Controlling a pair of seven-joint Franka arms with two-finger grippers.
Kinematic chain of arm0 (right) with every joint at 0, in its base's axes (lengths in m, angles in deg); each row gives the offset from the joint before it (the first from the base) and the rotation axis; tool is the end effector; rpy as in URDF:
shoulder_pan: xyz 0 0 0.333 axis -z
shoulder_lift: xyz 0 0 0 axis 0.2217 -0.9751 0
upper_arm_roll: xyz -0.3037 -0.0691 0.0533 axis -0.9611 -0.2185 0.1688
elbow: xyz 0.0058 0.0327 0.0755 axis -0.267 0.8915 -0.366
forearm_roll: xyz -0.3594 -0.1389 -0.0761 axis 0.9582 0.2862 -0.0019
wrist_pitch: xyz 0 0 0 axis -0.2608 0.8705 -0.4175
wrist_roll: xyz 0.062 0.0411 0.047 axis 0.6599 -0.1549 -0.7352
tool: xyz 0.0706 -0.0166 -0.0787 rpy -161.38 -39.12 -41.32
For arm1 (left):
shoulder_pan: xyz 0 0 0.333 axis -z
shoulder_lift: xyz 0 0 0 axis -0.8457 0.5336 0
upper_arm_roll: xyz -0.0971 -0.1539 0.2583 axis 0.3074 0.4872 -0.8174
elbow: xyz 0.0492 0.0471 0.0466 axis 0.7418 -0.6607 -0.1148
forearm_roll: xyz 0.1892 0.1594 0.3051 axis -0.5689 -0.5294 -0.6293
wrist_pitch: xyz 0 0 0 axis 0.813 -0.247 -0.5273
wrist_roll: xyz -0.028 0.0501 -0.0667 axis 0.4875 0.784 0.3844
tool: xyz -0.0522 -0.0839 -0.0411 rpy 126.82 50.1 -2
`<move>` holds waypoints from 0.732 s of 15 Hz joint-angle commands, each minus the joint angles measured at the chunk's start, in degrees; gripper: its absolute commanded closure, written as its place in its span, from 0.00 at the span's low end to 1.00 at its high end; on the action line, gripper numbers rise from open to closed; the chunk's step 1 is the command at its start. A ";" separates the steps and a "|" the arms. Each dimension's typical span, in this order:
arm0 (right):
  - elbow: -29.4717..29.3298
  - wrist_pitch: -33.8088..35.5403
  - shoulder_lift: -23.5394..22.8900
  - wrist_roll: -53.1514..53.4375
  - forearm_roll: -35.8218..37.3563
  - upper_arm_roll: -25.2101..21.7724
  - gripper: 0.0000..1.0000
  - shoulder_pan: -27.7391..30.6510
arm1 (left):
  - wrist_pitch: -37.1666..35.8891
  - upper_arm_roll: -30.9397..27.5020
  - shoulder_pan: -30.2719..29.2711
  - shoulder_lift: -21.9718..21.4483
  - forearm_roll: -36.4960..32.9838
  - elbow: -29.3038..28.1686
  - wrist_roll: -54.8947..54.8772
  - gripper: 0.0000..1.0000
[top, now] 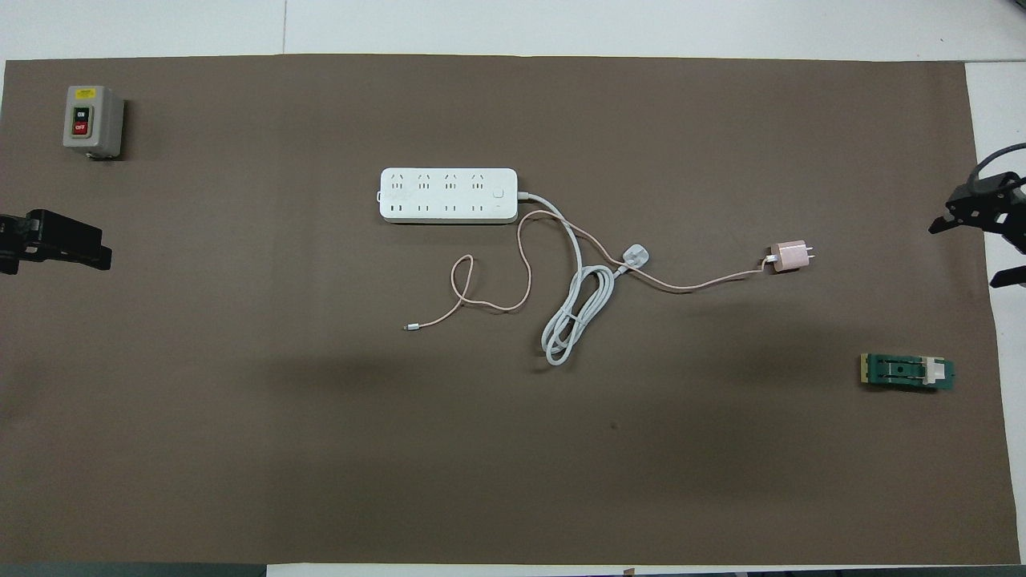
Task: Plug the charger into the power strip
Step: 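Move the right gripper over the pink charger plug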
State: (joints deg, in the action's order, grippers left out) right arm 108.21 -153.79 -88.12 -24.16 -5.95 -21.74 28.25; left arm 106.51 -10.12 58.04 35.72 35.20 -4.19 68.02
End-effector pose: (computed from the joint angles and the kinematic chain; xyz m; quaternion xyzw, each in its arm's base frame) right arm 0.5762 -0.1438 0.4960 -0.8922 0.4421 0.0633 0.0680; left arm 0.5488 -0.0179 0.6168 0.9990 -0.0202 -0.0387 0.0083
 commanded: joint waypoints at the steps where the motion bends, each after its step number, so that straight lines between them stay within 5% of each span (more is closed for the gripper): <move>1: 0.92 -3.36 -2.78 7.67 -4.28 0.65 0.00 1.26 | 0.16 0.39 -0.47 -1.60 -0.80 -1.72 -0.28 0.00; 6: 4.70 -9.35 -4.54 16.38 -9.47 0.65 0.01 0.38 | -0.01 0.39 -0.64 -1.52 -0.80 -1.72 -0.28 0.00; 11: 4.26 -11.54 -11.31 16.74 -14.12 0.65 0.01 1.08 | -0.01 0.39 -0.55 -1.52 -0.80 -1.72 -0.28 0.00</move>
State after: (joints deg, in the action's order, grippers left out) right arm 112.64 -163.97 -97.10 -8.19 -17.24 -21.61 28.40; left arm 106.47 -10.11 58.04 35.72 35.20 -4.24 68.02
